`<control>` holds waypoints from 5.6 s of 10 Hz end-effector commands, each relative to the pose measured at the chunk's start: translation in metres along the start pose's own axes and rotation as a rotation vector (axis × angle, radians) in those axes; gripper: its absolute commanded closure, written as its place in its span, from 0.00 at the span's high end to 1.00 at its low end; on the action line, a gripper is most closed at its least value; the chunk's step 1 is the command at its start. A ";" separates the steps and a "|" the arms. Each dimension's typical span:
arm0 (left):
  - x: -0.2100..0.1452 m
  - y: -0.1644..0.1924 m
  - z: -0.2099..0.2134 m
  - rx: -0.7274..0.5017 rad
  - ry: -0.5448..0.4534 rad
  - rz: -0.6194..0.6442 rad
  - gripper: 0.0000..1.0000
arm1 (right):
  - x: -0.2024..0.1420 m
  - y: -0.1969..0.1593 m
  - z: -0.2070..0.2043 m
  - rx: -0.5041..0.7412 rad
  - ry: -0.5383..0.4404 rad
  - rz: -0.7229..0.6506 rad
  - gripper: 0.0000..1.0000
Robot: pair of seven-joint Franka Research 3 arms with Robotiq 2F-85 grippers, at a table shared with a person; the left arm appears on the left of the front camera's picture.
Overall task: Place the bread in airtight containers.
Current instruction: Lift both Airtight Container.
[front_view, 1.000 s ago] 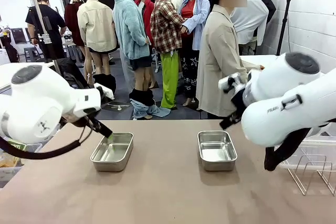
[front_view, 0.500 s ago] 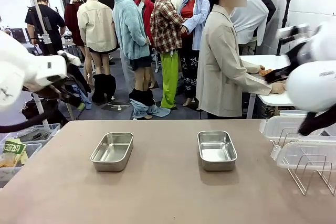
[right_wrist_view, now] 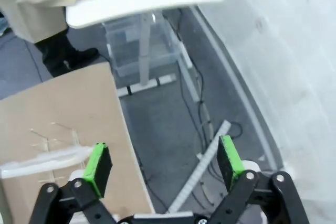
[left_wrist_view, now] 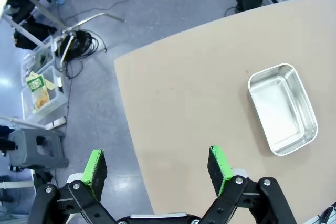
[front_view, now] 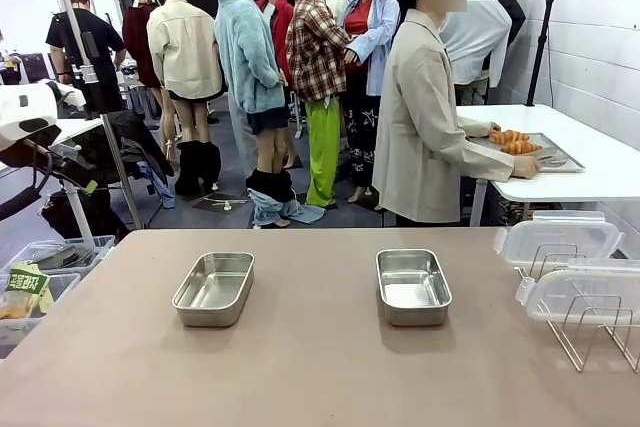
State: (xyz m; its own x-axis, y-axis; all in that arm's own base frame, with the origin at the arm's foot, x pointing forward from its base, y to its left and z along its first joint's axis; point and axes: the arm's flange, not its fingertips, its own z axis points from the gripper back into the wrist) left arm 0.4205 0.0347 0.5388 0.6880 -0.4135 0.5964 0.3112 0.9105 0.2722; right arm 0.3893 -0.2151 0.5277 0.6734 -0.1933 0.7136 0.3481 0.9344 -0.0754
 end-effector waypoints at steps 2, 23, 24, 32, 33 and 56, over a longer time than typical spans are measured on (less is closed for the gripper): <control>0.001 -0.001 0.001 0.011 0.002 -0.016 1.00 | 0.000 0.000 0.000 0.000 0.000 0.000 1.00; 0.001 -0.001 0.001 0.011 0.002 -0.016 1.00 | 0.000 0.000 0.000 0.000 0.000 0.000 1.00; 0.001 -0.001 0.001 0.011 0.002 -0.016 1.00 | 0.000 0.000 0.000 0.000 0.000 0.000 1.00; 0.001 -0.001 0.001 0.011 0.002 -0.016 1.00 | 0.000 0.000 0.000 0.000 0.000 0.000 1.00; 0.001 -0.001 0.001 0.011 0.002 -0.016 1.00 | 0.000 0.000 0.000 0.000 0.000 0.000 1.00; 0.046 -0.070 -0.043 -0.138 0.030 0.052 1.00 | 0.035 0.195 0.068 0.284 0.127 0.222 1.00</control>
State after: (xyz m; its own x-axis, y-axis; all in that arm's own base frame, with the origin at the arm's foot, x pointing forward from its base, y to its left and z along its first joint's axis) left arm 0.4460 -0.0490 0.5120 0.7131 -0.3979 0.5772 0.3765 0.9119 0.1636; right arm 0.4276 -0.0196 0.5904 0.7514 0.0317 0.6590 0.0105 0.9981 -0.0600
